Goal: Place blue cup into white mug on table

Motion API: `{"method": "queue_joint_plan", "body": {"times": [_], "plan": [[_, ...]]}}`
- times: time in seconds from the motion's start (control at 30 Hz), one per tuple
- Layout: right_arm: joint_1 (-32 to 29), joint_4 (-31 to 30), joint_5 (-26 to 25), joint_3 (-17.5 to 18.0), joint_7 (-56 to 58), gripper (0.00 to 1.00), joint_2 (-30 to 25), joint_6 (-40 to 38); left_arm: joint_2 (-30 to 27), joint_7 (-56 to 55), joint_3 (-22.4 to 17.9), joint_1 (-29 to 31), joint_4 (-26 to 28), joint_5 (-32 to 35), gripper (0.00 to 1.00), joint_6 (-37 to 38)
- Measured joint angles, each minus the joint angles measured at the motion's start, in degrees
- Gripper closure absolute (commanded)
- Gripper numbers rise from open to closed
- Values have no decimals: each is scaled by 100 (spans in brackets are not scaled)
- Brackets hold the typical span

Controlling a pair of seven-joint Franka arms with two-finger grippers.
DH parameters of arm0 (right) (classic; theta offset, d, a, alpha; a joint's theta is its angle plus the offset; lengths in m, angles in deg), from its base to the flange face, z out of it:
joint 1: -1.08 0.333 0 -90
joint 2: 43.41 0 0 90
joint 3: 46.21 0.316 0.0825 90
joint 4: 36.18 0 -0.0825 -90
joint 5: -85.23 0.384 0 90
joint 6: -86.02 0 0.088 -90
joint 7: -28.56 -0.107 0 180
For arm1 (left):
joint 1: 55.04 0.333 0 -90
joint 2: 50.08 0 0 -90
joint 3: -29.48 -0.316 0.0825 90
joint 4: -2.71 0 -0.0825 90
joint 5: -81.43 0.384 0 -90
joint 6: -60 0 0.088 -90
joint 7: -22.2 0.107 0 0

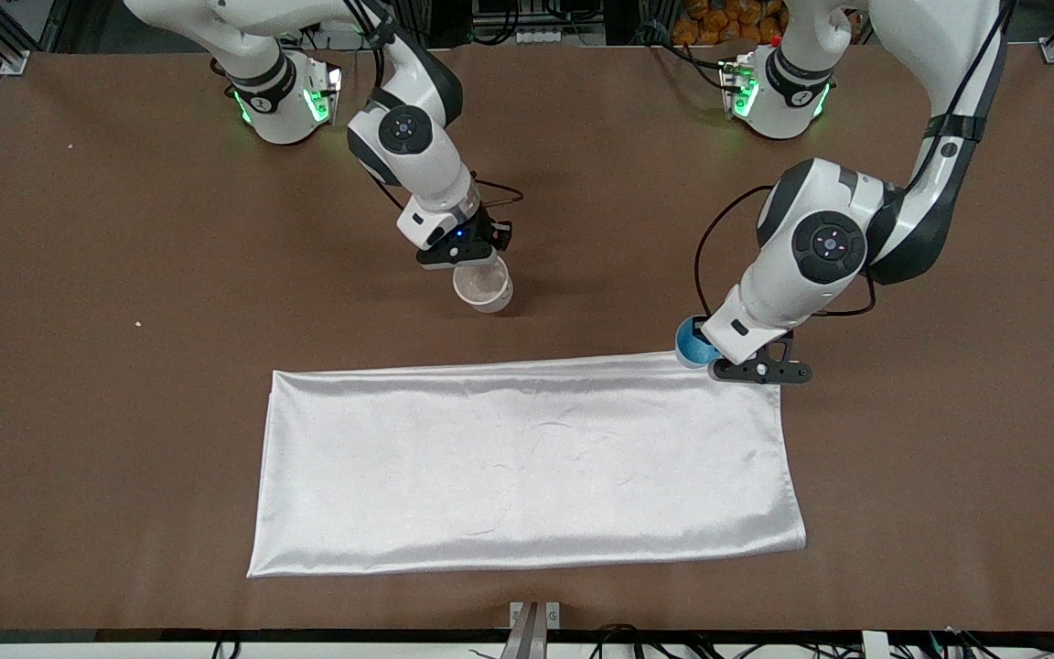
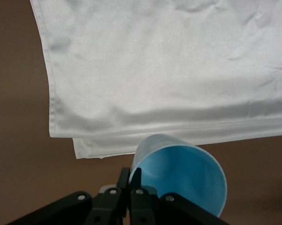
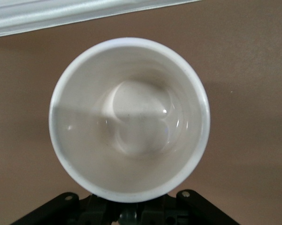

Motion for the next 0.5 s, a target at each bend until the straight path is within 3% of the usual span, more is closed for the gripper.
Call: {"method": "queue_joint_plan", "body": {"times": [0.23, 0.5], "plan": [[93, -48, -329, -132, -258, 100, 158, 251, 15, 0, -4, 5, -8, 2, 100, -1], [464, -49, -1011, -627, -798, 100, 481, 494, 15, 0, -21, 63, -11, 8, 100, -2]]}}
